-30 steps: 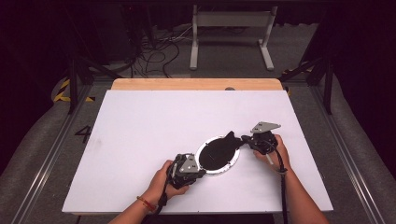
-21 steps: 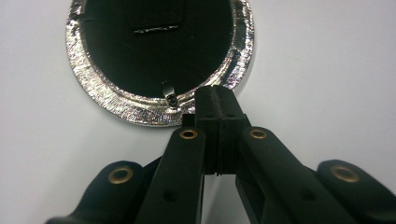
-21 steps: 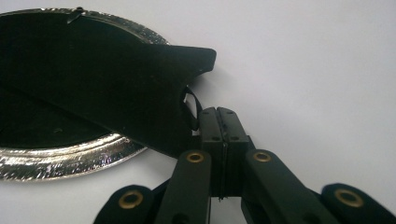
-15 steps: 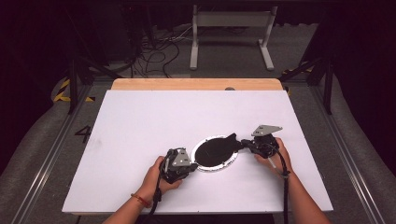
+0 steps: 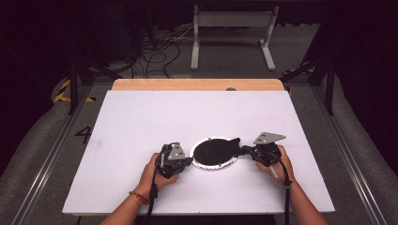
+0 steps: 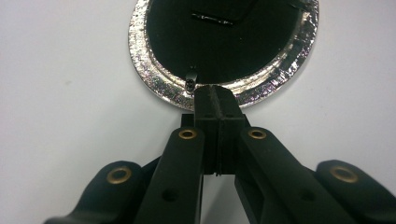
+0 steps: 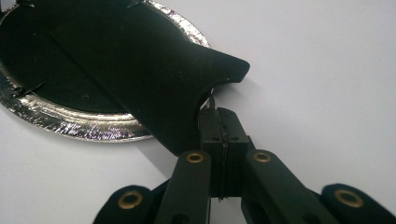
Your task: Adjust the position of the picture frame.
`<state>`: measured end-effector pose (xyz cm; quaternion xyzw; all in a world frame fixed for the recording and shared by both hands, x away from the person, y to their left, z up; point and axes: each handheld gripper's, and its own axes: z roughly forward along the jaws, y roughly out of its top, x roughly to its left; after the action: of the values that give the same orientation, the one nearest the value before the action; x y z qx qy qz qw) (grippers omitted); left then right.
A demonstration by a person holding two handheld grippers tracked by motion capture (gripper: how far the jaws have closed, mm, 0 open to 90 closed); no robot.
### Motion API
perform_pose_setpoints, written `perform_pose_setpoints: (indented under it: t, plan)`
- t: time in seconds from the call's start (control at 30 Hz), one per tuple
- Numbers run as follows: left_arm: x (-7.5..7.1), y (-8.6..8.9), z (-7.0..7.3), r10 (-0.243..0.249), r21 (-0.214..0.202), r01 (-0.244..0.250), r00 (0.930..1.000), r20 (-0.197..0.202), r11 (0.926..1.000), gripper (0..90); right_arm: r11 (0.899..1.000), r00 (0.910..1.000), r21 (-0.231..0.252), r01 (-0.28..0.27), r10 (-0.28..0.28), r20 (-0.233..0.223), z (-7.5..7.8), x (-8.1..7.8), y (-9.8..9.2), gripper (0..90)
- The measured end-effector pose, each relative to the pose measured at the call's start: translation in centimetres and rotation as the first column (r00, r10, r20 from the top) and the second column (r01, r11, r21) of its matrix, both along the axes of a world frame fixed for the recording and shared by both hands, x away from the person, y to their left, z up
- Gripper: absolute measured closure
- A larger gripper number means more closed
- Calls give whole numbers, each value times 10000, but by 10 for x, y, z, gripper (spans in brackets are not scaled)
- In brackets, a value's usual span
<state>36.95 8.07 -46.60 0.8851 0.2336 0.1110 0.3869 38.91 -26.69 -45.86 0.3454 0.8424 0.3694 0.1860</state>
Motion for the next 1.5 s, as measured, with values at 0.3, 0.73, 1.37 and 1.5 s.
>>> perform_pose_setpoints:
  t: [0.3, 0.73, 1.37, 1.5]
  plan:
    - [-13, 2, 7, -646, -740, 629, 9977, -216, 9953, 899, 9999, 9998, -147, 41, -39, 176, -1, -8, 4, 900]
    - [-21, -29, 0, -1219, -90, 1219, 9925, -17, 9925, 890, 9999, 10000, -152, -69, 70, 70, 0, -10, 7, 900]
    - [-7, -10, 1, -546, 201, 543, 9985, 108, 9983, 900, 9964, 9969, -322, -779, 775, -151, 2, -24, 22, 900]
    - [-4, -7, 1, -374, 223, 370, 9992, 145, 9991, 900, 9956, 9960, -342, -878, 871, -208, 3, -28, 25, 900]
